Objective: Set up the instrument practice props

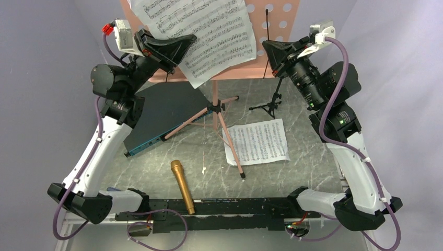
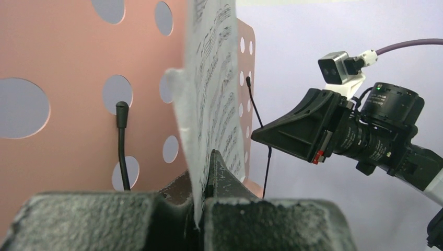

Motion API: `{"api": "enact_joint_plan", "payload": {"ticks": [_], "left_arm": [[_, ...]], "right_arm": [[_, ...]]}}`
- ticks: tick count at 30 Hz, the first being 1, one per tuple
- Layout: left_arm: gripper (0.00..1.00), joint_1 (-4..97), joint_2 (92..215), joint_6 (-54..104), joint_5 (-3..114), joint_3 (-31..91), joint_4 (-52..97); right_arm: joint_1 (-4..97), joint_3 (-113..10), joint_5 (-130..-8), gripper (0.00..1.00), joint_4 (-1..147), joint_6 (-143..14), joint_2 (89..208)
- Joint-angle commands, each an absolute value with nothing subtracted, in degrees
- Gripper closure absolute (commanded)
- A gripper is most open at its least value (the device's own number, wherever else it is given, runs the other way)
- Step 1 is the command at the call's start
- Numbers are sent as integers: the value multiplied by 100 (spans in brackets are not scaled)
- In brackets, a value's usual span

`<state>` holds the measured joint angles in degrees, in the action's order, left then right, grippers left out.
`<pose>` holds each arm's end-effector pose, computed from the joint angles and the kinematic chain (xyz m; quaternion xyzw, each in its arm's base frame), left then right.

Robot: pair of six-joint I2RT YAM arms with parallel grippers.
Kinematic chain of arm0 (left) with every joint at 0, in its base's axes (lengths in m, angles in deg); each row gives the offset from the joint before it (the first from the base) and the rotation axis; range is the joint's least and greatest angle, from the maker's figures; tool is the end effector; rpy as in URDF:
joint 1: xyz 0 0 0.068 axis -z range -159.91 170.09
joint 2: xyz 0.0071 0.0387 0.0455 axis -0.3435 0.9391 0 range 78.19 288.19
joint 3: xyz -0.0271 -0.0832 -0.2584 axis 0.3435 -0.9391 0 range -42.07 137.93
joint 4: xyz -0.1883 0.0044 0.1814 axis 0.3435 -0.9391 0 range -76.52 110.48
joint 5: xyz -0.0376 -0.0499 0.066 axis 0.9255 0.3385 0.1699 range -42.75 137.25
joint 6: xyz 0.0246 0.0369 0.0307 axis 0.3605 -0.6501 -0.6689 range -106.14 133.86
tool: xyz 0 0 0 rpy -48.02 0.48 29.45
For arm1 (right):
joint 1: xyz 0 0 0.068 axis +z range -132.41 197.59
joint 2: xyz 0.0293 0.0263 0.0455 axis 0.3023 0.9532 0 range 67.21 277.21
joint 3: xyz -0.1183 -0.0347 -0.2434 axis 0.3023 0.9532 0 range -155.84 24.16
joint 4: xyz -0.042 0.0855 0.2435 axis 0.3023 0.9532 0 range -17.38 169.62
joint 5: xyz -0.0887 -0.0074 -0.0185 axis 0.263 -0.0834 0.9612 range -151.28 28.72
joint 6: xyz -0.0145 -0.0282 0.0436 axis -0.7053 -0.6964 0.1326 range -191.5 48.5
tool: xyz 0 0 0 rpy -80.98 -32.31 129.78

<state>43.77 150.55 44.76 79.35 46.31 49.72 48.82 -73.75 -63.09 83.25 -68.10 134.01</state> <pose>0.2051 -0.1106 0.5644 0.2320 0.3811 -0.5010 0.7416 0.1682 0.1033 0.5726 -0.1497 0.5503 0.2530 0.7815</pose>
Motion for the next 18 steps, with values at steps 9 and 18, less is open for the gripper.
{"api": "enact_joint_plan", "payload": {"ticks": [9, 18], "left_arm": [[97, 4378, 15434, 4858, 7915, 5201, 5358], [97, 4454, 15766, 4943, 8042, 5559, 5380]], "right_arm": [[4887, -6971, -6607, 100, 7597, -6938, 12960], [4884, -6861, -6826, 100, 7502, -6955, 12929]]}}
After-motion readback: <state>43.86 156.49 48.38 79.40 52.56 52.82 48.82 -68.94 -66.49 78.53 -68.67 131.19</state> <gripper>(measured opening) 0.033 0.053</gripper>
